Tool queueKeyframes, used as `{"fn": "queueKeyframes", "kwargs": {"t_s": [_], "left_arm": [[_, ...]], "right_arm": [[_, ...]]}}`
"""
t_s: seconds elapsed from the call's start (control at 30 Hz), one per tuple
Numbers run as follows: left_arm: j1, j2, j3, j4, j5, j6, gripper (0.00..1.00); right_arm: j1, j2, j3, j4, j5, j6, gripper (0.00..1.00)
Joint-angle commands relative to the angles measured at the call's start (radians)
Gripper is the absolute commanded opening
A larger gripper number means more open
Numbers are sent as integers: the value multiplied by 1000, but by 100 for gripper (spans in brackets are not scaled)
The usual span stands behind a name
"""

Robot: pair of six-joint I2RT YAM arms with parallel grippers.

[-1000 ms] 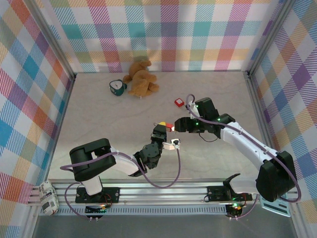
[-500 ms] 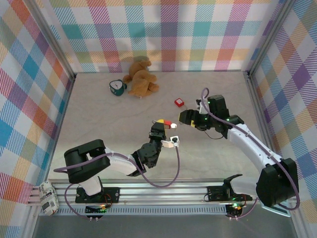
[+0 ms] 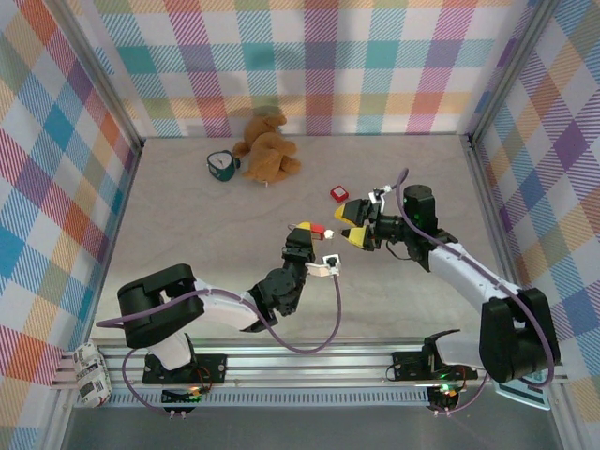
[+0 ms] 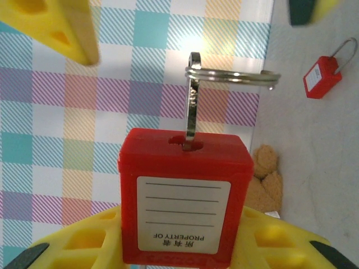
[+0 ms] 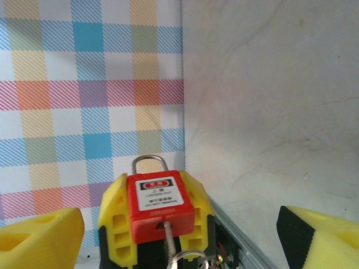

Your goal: Unlock with the key

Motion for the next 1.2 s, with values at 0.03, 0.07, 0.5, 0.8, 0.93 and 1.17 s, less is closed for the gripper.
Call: {"fn": "queueKeyframes", "kwargs": {"t_s": [0.03, 0.07, 0.5, 0.8, 0.93, 1.17], "left_arm": [[-13, 44, 86, 71, -4, 14, 12], [-13, 56, 106, 71, -6, 14, 12], [-14, 169, 212, 72, -18, -6, 11], [-15, 193, 239, 72, -14, -7, 12], [-19, 200, 240, 72, -16, -10, 15], [-27, 174, 209, 72, -27, -20, 27]], "right_arm": [[16, 27, -24, 130, -59, 82, 87], [18, 31, -23, 129, -57, 83, 87], [24, 48, -37, 147, -52, 94, 64], [27, 74, -38, 204, -58, 131, 54], [27, 78, -34, 224, -54, 147, 50], [25, 56, -29, 191, -18, 134, 46]]}}
